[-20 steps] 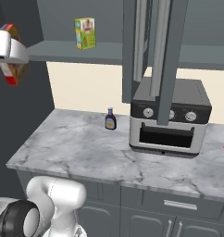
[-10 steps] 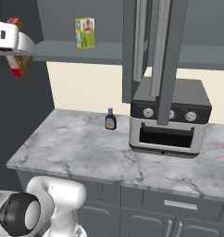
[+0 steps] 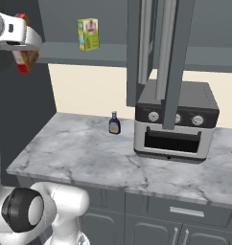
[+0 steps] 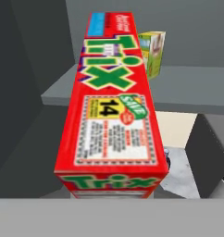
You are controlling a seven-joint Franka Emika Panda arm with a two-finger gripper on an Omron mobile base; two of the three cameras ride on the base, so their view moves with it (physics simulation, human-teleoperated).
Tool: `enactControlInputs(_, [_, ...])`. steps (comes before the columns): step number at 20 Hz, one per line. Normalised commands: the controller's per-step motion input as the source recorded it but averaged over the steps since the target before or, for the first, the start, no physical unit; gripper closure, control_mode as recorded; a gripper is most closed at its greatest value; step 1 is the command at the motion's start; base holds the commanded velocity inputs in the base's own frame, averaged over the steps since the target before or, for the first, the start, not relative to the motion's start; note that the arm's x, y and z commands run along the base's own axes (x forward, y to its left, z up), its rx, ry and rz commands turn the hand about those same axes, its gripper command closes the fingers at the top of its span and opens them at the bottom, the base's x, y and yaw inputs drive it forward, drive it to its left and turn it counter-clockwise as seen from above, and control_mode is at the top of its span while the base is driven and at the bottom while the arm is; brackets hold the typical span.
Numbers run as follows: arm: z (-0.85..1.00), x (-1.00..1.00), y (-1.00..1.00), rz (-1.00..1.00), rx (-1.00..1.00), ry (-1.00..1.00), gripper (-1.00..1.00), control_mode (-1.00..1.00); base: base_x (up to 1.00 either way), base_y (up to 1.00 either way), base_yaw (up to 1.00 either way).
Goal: Pick the cereal and cereal from the counter and place them in the cabinets closest to them.
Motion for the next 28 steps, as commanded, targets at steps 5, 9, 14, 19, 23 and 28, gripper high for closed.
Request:
enactControlInputs(5, [0.01,0.31,0.00,0.00,0.00,0.00,1.00,-1.00,0.00,0.00,0.00])
enactControlInputs(9, [0.01,0.32,0.00,0.00,0.00,0.00,1.00,-1.00,0.00,0.00,0.00])
enactControlInputs(14, [0.01,0.35,0.00,0.00,0.00,0.00,1.00,-1.00,0.00,0.00,0.00])
enactControlInputs(19, [0.02,0.34,0.00,0.00,0.00,0.00,1.00,-1.00,0.00,0.00,0.00])
enactControlInputs(23, [0.02,0.36,0.00,0.00,0.00,0.00,1.00,-1.00,0.00,0.00,0.00])
enactControlInputs(28, [0.00,0.32,0.03,0.00,0.00,-0.01,1.00,-1.00,0.00,0.00,0.00])
